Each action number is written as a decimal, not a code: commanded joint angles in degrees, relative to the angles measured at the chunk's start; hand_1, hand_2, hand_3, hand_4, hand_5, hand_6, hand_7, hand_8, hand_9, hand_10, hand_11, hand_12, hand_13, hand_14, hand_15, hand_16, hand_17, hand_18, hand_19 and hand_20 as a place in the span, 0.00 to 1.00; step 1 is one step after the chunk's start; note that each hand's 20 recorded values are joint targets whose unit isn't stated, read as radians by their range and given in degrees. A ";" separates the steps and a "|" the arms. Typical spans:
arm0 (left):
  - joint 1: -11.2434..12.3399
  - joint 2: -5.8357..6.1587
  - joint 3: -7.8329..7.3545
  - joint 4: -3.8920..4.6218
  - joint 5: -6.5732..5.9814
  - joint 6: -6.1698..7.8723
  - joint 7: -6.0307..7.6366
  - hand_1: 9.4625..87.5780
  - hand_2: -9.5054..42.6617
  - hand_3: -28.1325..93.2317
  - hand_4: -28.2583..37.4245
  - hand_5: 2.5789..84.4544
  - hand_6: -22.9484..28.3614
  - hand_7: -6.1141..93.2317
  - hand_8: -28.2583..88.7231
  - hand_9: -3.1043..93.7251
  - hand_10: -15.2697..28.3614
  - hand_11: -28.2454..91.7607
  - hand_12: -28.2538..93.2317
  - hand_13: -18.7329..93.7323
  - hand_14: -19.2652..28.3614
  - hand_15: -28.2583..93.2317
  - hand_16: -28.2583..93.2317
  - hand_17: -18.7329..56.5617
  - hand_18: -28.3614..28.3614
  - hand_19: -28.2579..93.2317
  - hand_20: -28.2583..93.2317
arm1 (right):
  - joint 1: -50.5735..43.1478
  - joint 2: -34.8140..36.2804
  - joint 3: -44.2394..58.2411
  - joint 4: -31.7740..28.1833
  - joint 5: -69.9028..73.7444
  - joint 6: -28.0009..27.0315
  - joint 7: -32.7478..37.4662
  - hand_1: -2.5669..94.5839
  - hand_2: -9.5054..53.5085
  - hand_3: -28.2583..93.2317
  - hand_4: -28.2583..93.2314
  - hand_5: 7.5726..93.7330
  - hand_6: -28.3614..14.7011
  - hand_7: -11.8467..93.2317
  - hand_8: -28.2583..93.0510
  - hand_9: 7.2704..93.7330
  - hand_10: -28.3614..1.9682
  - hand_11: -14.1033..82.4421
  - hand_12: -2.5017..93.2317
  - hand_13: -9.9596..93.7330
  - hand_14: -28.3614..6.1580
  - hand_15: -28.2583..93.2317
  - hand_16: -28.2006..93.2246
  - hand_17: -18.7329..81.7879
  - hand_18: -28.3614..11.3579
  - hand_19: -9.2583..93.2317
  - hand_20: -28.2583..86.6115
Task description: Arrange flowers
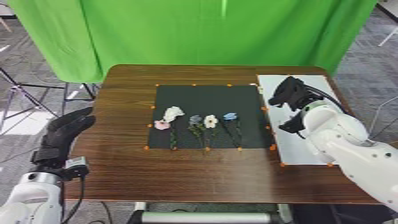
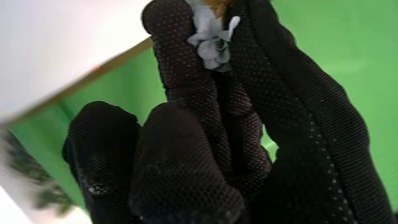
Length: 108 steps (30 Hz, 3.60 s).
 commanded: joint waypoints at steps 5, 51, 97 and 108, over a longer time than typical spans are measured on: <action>0.17 -0.25 -0.06 -0.19 0.66 -0.30 -0.67 0.35 0.33 0.76 0.19 0.50 0.48 0.23 0.16 0.51 0.67 0.42 0.30 0.50 0.76 0.35 0.22 0.32 0.71 0.33 0.34 | -13.89 -9.45 9.46 -1.01 -10.71 8.00 0.93 0.65 0.00 0.69 0.09 0.80 0.65 0.35 0.34 0.95 0.57 0.26 0.35 1.00 0.86 0.82 0.41 0.88 0.37 1.00 0.77; -0.69 0.92 -0.19 0.39 0.81 -2.16 -0.54 0.35 0.27 0.76 0.20 0.50 0.48 0.23 0.16 0.51 0.66 0.42 0.30 0.49 0.77 0.35 0.22 0.30 0.73 0.33 0.34 | -18.18 -13.18 9.85 -5.15 -15.06 -0.11 1.87 0.58 0.00 0.63 0.15 0.75 0.66 0.31 0.32 0.86 0.53 0.29 0.21 1.00 0.85 0.81 0.41 0.87 0.38 1.00 0.76; -13.18 -4.58 11.33 2.28 1.89 0.43 10.03 0.16 0.23 0.75 0.01 0.52 0.50 0.20 0.17 0.50 0.66 0.39 0.29 0.42 0.67 0.29 0.21 0.31 0.63 0.26 0.34 | -33.90 -40.62 44.92 -6.06 28.09 -24.78 -51.28 0.00 0.30 0.68 0.05 0.32 0.72 0.14 0.18 0.12 0.65 0.10 0.13 0.16 0.47 0.08 0.49 0.16 0.44 0.07 0.43; -11.80 -4.22 9.30 1.62 1.69 1.04 10.39 0.12 0.20 0.74 0.00 0.51 0.52 0.17 0.18 0.48 0.66 0.37 0.29 0.39 0.65 0.28 0.21 0.29 0.61 0.24 0.33 | -34.37 -44.23 46.05 -5.43 31.34 -32.24 -51.33 0.00 0.28 0.66 0.05 0.26 0.71 0.13 0.18 0.34 0.53 0.18 0.13 0.36 0.35 0.27 0.36 0.28 0.23 0.11 0.43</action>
